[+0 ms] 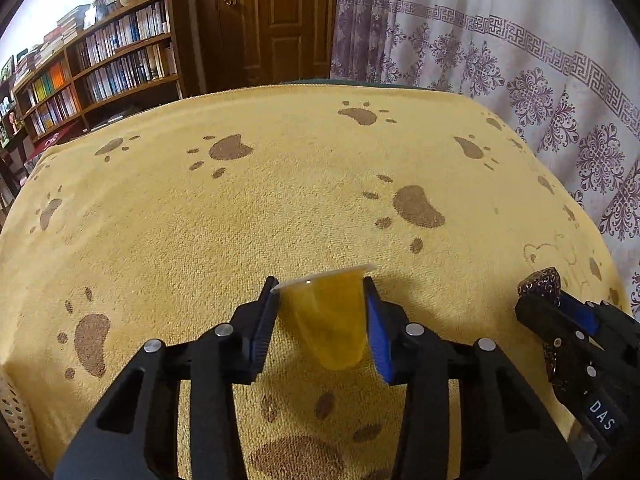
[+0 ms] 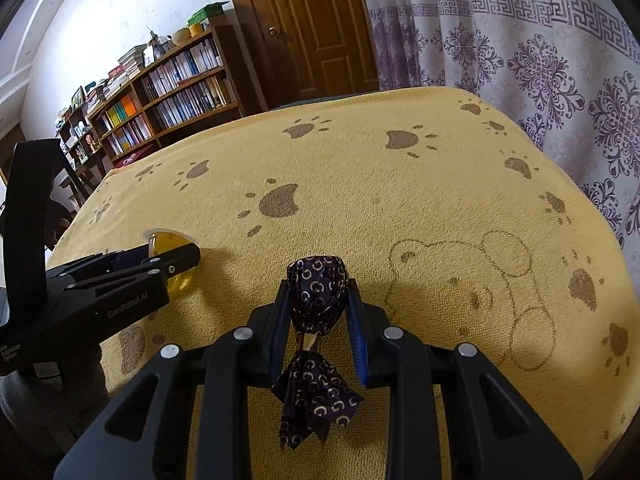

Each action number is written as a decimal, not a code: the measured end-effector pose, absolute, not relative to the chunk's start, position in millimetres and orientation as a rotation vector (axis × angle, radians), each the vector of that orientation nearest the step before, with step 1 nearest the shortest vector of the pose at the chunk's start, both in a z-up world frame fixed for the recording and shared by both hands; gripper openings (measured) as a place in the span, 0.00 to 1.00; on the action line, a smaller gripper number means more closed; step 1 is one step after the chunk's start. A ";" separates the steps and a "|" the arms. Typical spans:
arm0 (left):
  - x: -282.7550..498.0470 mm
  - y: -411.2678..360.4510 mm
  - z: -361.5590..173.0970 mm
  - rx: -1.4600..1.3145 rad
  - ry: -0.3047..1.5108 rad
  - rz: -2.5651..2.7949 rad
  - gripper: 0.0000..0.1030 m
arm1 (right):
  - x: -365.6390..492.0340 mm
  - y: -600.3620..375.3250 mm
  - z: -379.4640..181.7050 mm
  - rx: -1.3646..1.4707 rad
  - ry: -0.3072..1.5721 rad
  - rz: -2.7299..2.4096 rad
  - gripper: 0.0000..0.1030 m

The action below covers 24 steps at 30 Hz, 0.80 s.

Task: Organize snacks
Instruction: 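Grasp the yellow jelly cup with the left tool while the right tool holds the candy, then carry the jelly cup with the left tool into the basket and open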

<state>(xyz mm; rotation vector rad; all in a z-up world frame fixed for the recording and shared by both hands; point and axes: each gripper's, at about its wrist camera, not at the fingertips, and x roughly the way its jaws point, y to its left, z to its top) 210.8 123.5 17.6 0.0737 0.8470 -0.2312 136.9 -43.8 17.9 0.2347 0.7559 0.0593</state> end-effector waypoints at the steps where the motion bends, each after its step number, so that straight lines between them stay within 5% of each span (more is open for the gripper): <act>1: 209.0 124.8 18.3 0.068 0.844 -0.237 0.41 | 136.9 -43.8 17.9 0.236 0.755 0.060 0.26; 24: 99.5 170.2 90.3 0.083 0.645 -0.142 0.41 | 121.2 -29.1 29.8 0.192 0.681 0.085 0.26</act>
